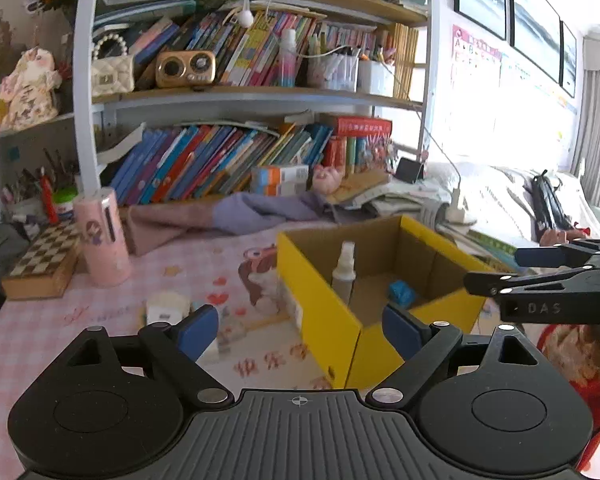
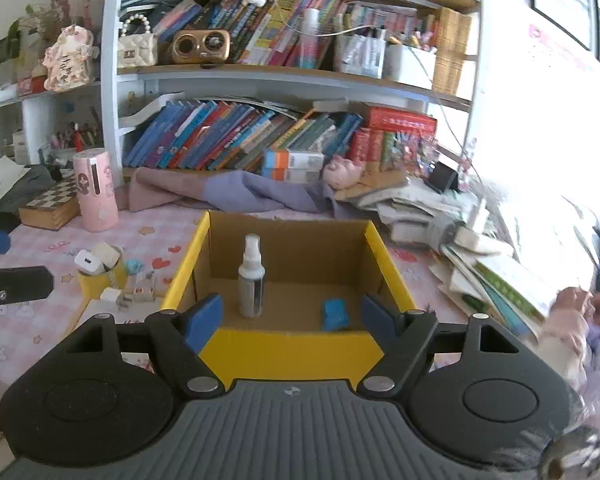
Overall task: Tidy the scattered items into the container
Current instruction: 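Lift both tools out of the box and back away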
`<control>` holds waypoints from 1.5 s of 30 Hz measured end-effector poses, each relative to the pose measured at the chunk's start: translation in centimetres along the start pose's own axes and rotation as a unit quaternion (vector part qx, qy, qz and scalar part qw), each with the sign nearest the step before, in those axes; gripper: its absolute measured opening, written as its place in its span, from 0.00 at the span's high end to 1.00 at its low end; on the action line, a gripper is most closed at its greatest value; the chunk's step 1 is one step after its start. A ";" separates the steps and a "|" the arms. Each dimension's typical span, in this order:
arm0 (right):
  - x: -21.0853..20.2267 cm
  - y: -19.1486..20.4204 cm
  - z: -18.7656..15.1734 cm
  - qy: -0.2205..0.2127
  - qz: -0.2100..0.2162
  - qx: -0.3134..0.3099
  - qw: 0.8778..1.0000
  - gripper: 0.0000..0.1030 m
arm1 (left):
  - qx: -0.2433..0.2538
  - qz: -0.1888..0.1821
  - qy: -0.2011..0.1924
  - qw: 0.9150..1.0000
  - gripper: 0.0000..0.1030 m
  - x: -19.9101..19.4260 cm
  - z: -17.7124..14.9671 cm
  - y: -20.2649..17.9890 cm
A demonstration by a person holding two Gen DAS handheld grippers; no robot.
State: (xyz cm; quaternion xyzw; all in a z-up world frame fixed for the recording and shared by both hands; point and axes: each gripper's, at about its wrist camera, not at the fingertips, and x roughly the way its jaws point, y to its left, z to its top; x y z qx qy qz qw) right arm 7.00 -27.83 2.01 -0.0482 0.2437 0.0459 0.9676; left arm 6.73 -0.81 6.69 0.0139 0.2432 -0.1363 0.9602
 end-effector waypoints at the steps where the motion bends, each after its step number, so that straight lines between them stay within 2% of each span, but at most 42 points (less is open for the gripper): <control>1: -0.4 0.3 -0.6 -0.001 -0.007 0.003 1.000 0.27 | 0.001 0.003 0.001 1.000 0.11 -0.5 -0.5 0.1; 11: -2.9 2.7 -5.5 0.022 -0.038 0.033 0.998 0.25 | -0.001 0.028 0.024 0.999 0.11 -3.1 -4.9 1.5; 21: -3.0 6.8 -8.1 0.065 -0.018 0.027 0.997 0.25 | -0.040 0.060 0.037 0.997 0.11 -4.0 -7.7 3.7; 35: -1.7 12.1 -8.2 0.093 0.057 -0.018 0.994 0.25 | -0.049 0.090 0.096 0.990 0.11 -4.8 -9.9 6.2; 40: -1.2 12.6 -7.8 0.101 0.074 -0.015 0.992 0.25 | -0.054 0.094 0.094 0.990 0.11 -5.2 -10.0 6.8; 45: -0.9 13.0 -7.3 0.106 0.064 -0.029 0.992 0.25 | -0.056 0.095 0.089 0.990 0.11 -5.2 -9.7 7.0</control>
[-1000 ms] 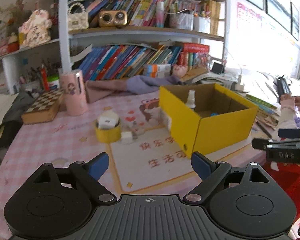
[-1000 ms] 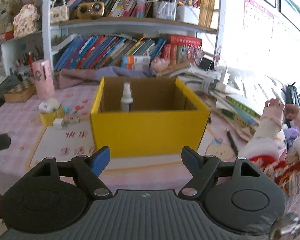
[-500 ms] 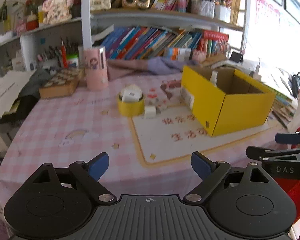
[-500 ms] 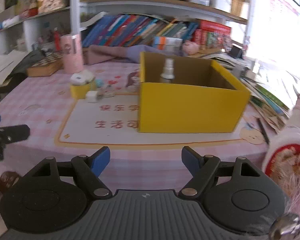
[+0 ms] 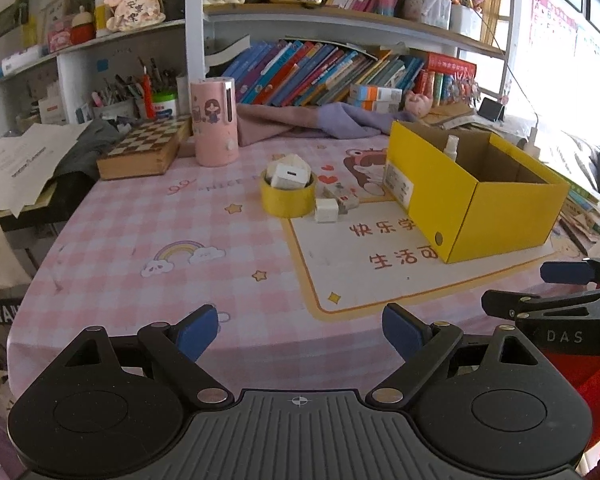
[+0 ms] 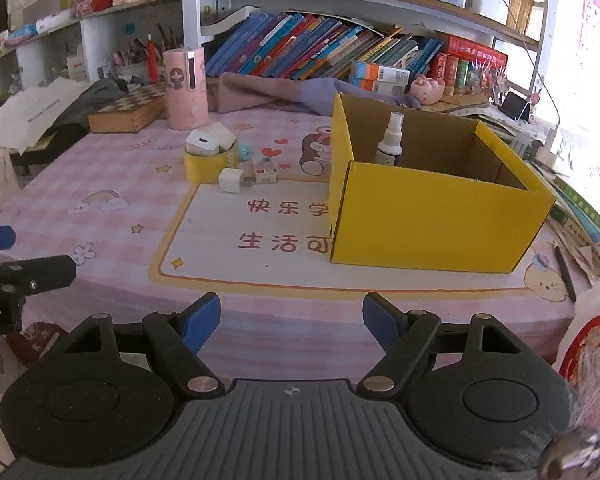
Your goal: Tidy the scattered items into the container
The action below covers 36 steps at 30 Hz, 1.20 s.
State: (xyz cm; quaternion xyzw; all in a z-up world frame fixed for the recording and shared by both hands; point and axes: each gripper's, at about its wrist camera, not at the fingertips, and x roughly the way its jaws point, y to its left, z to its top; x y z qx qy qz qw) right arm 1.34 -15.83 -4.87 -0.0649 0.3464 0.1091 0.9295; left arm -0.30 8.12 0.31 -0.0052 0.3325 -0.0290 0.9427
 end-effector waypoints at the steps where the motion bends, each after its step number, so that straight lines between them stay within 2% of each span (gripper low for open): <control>1: 0.1 0.1 0.1 0.000 -0.003 -0.003 1.000 0.25 | 0.000 -0.001 0.000 1.000 0.11 0.1 0.1 0.0; 8: 0.6 0.1 0.6 -0.004 0.015 -0.012 1.000 0.28 | -0.005 0.001 0.002 1.000 0.11 0.7 0.6 0.1; 13: 1.7 0.0 1.4 -0.005 0.024 -0.011 1.000 0.40 | -0.004 0.006 0.002 1.000 0.11 1.8 1.2 0.1; 22: 4.9 0.3 3.9 -0.002 0.038 -0.022 0.999 0.41 | -0.002 0.017 0.003 1.000 0.11 4.5 3.2 0.8; 36: 10.4 0.4 8.2 0.010 0.051 -0.036 0.998 0.41 | 0.006 0.012 0.012 1.000 0.11 9.8 6.5 1.6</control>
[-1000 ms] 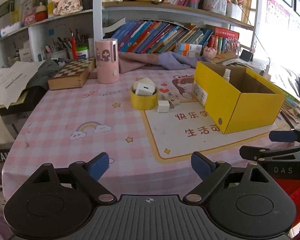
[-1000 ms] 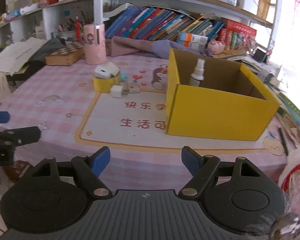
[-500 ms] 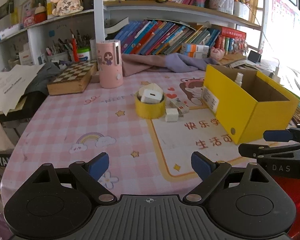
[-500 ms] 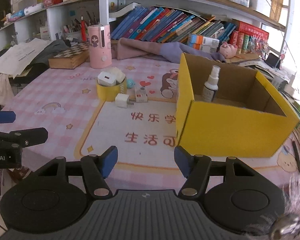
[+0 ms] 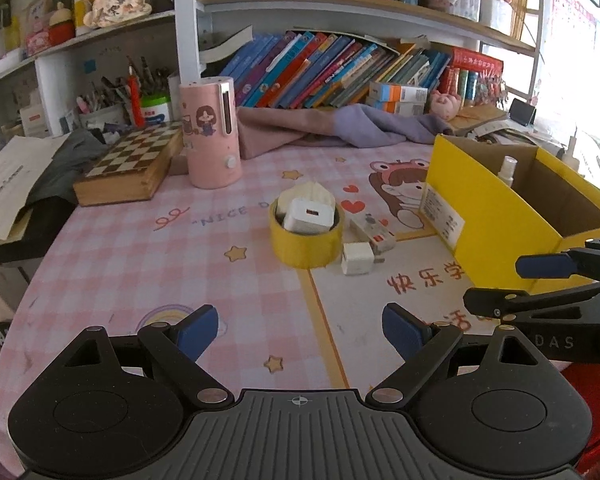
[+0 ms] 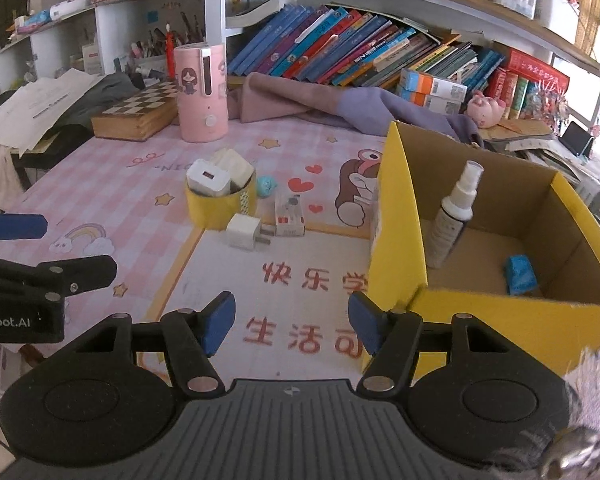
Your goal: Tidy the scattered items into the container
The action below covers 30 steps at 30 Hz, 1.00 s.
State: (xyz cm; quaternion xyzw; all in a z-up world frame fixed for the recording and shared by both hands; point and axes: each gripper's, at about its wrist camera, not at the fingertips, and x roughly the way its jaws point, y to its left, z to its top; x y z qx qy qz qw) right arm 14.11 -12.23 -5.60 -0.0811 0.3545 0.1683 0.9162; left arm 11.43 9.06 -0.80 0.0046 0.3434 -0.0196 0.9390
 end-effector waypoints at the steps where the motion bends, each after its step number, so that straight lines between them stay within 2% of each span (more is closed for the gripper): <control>1: 0.4 0.0 0.3 0.002 0.001 0.000 1.000 0.41 | 0.000 0.000 0.001 1.000 0.11 0.4 0.2 0.0; 14: 3.9 1.1 2.8 0.007 0.031 -0.052 0.998 0.40 | -0.022 0.012 0.000 1.000 0.11 4.0 4.1 1.9; 21: 4.0 2.5 3.4 -0.024 0.042 -0.116 0.992 0.41 | -0.004 0.011 -0.008 1.000 0.11 5.9 6.4 1.4; 24: 3.2 2.3 3.9 -0.059 0.021 -0.129 0.990 0.41 | -0.003 0.010 -0.012 1.000 0.11 6.1 6.8 1.2; 27: 2.4 1.4 4.7 -0.096 -0.028 -0.132 0.986 0.41 | -0.009 0.012 -0.010 1.000 0.11 6.3 6.8 1.3; 30: 2.4 0.1 5.2 -0.099 -0.078 -0.122 0.985 0.41 | -0.018 0.009 -0.004 1.000 0.11 6.4 6.6 1.3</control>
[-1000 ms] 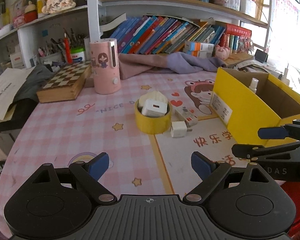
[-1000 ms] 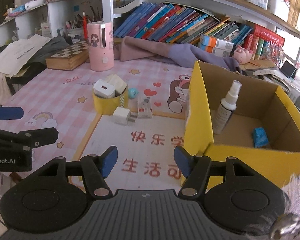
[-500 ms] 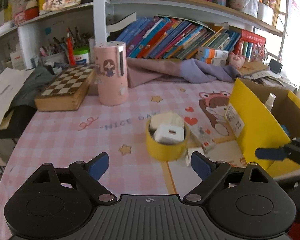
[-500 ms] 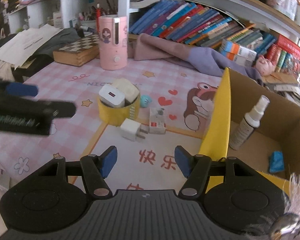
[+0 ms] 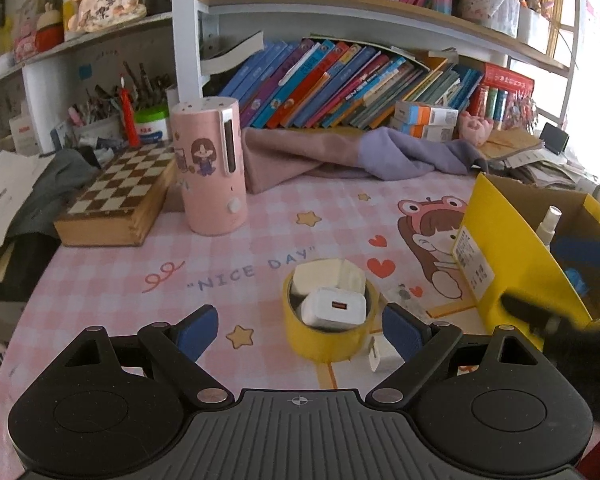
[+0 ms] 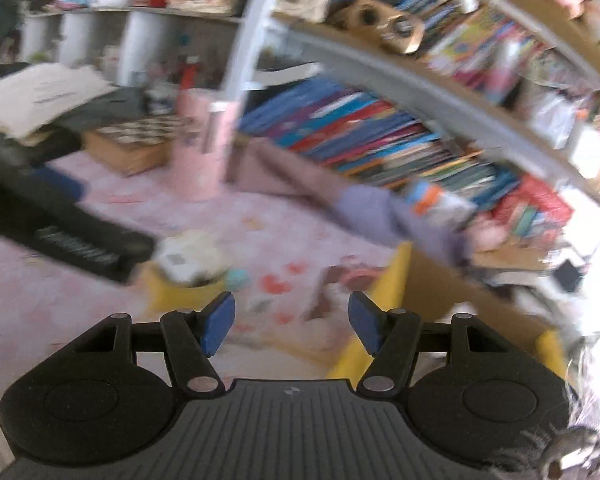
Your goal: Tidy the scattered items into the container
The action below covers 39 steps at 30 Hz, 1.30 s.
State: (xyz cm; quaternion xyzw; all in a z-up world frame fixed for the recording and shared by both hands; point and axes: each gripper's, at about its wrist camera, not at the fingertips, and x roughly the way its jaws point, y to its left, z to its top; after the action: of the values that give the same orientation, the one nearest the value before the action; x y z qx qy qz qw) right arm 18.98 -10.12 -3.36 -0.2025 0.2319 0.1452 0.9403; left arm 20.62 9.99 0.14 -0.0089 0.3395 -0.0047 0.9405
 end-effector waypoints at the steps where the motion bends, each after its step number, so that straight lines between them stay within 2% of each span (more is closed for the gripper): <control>1: 0.4 -0.5 -0.1 0.015 -0.007 0.008 1.000 0.41 | -0.001 -0.002 0.001 1.000 0.11 0.0 -0.1 -0.1; 4: 2.1 -1.8 -1.0 0.071 -0.020 0.024 0.997 0.44 | -0.005 -0.007 0.002 1.000 0.11 0.1 -0.2 -0.3; 5: 2.5 -2.2 -1.4 0.087 -0.021 0.030 0.996 0.49 | -0.006 -0.009 0.002 1.000 0.11 0.1 -0.3 -0.4; 6: 2.9 -2.8 -1.9 0.106 -0.020 0.038 0.993 0.68 | -0.007 -0.011 0.002 1.000 0.11 0.1 -0.2 -0.5; 7: 3.0 -3.4 -2.1 0.114 -0.005 0.052 0.992 0.77 | -0.008 -0.014 0.001 1.000 0.11 0.1 -0.2 -0.6; 8: 3.0 -3.8 -2.4 0.119 0.004 0.065 0.991 0.81 | -0.009 -0.017 0.001 1.000 0.11 0.2 -0.2 -0.7; 9: 2.7 -4.1 -2.5 0.120 0.000 0.070 0.990 0.87 | -0.009 -0.020 0.001 1.000 0.11 0.3 -0.1 -0.8; 10: 2.4 -4.0 -2.7 0.121 -0.009 0.067 0.990 0.88 | -0.010 -0.023 0.002 1.000 0.11 0.4 -0.1 -0.9; 17: 1.3 -4.3 -3.3 0.123 -0.018 0.076 0.989 0.88 | 0.008 -0.050 0.000 0.999 0.11 1.3 0.4 -2.4; 18: 1.0 -4.2 -3.0 0.110 -0.026 0.073 0.991 0.81 | 0.011 -0.051 0.000 0.999 0.11 1.3 0.4 -2.5; 19: 0.6 -4.1 -2.6 0.091 -0.028 0.066 0.993 0.63 | 0.012 -0.052 0.000 0.999 0.11 1.4 0.4 -2.6; 20: 0.2 -4.0 -2.3 0.071 -0.025 0.063 0.995 0.57 | 0.012 -0.051 0.000 0.999 0.11 1.5 0.5 -2.5; 23: -1.0 -2.6 -1.1 0.013 -0.002 0.028 1.000 0.57 | 0.008 -0.049 0.001 0.999 0.11 1.6 0.7 -2.1; 26: -1.0 -0.7 -0.7 -0.009 0.029 -0.023 0.999 0.57 | 0.004 -0.043 -0.001 0.999 0.11 1.5 0.8 -1.4; 28: -0.4 0.4 -0.6 -0.003 0.055 -0.042 0.998 0.57 | -0.003 -0.035 -0.001 0.999 0.11 1.6 1.0 -0.8; 33: 3.0 1.5 -0.6 0.056 0.109 -0.044 0.991 0.57 | -0.008 -0.023 0.010 1.000 0.13 2.4 1.7 0.3; 36: 5.1 2.1 -0.8 0.083 0.135 -0.027 0.987 0.57 | 0.026 -0.043 0.040 0.998 0.14 3.8 1.9 -0.6; 39: 6.6 3.0 -1.1 0.091 0.147 -0.028 0.985 0.57 | 0.068 -0.048 0.052 0.995 0.23 4.9 1.7 -1.8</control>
State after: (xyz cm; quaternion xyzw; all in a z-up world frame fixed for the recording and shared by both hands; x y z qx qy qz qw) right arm 23.05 -6.86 -8.45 -0.2045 0.3393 0.2695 0.8777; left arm 25.51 8.11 -1.64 0.0392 0.3861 -0.0730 0.9187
